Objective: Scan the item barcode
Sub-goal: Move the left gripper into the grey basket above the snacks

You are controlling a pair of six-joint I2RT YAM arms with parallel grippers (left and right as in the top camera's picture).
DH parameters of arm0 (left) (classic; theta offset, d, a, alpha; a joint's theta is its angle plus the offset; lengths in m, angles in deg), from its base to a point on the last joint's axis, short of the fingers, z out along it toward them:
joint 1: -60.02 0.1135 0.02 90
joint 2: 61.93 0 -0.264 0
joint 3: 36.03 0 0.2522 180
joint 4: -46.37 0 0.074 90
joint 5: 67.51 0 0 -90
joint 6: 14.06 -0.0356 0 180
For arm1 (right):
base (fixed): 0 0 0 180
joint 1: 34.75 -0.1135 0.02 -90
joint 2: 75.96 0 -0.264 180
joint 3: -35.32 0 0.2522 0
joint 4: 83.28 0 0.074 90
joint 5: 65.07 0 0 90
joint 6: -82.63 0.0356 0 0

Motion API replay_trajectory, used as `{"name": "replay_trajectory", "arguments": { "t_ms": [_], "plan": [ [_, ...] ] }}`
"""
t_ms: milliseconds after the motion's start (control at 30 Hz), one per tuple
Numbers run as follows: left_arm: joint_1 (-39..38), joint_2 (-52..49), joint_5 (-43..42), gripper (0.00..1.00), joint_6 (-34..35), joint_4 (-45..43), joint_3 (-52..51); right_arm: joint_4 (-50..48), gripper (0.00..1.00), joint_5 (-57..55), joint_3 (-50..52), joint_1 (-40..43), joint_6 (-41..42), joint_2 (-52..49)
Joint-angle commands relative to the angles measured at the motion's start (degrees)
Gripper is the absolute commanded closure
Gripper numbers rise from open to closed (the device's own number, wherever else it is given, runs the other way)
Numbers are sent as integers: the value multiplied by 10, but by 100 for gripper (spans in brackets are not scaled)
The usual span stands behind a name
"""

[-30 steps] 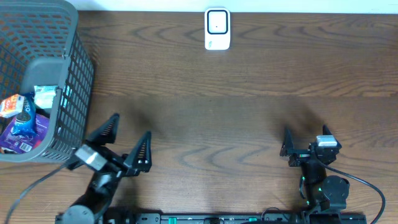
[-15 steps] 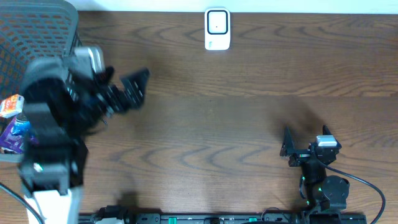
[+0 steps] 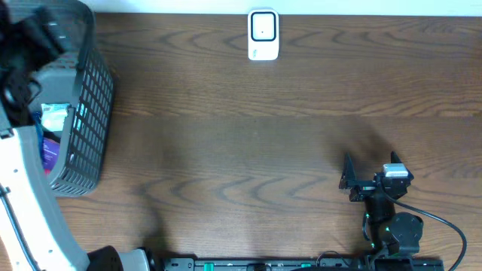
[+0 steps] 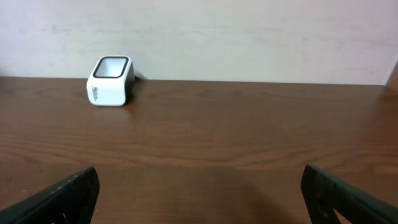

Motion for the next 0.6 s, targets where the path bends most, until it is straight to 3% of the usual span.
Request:
{"name": "replay_trajectory", "arguments": {
  "t_ms": [0, 167, 333, 567],
  "plan": [
    [37, -22, 128, 2, 50, 5, 11, 3, 1, -1, 1, -5, -4, 3],
    [42, -40, 137, 2, 50, 31, 4, 3, 1, -1, 1, -5, -4, 3],
    [45, -80, 301, 2, 141, 106, -24, 3, 1, -1, 1, -5, -4, 3],
    [46, -174, 230, 2, 150, 141, -68, 3, 1, -1, 1, -5, -4, 3]
  ]
}}
